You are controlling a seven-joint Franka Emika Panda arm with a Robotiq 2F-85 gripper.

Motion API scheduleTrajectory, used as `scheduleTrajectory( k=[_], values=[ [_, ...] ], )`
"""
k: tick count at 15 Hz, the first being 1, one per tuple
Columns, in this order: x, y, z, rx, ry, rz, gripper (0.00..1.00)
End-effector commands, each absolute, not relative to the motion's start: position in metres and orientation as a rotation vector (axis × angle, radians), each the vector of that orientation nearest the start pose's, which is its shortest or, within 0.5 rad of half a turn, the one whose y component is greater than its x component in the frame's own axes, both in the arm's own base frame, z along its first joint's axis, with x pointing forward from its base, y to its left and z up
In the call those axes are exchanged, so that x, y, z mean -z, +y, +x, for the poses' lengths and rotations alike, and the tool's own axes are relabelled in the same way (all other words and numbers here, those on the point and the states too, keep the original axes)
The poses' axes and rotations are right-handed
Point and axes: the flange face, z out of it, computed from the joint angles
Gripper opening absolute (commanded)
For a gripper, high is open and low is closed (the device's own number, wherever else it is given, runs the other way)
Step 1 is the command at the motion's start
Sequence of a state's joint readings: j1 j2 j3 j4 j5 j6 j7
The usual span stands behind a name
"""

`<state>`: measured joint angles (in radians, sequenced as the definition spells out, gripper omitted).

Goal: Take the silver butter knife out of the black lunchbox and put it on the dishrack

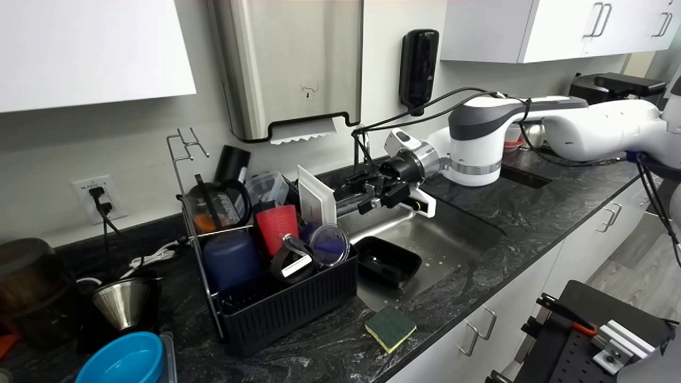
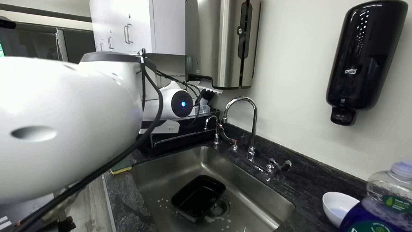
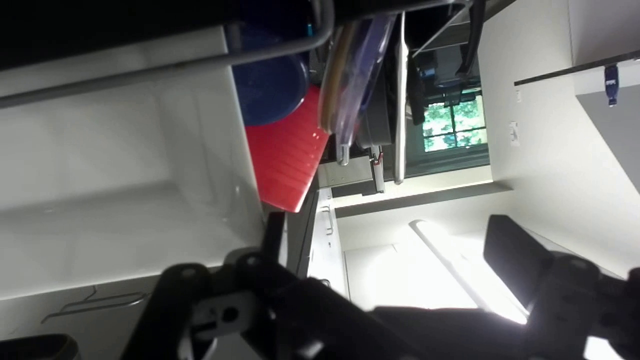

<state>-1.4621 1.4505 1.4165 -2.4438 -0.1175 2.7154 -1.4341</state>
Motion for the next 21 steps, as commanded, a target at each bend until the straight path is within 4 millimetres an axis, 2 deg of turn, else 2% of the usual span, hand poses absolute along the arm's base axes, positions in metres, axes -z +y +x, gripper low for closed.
scheduleTrajectory(
  k=[1, 12, 21],
  values=[
    [-0.269, 0.043, 0.499, 1.138, -1.131, -1.647, 1.00],
    [-0.283, 0.035, 0.502, 1.157, -1.057, -1.801, 1.00],
    [-0.296, 0.033, 0.500, 1.176, -1.098, -1.840, 1.00]
  ],
)
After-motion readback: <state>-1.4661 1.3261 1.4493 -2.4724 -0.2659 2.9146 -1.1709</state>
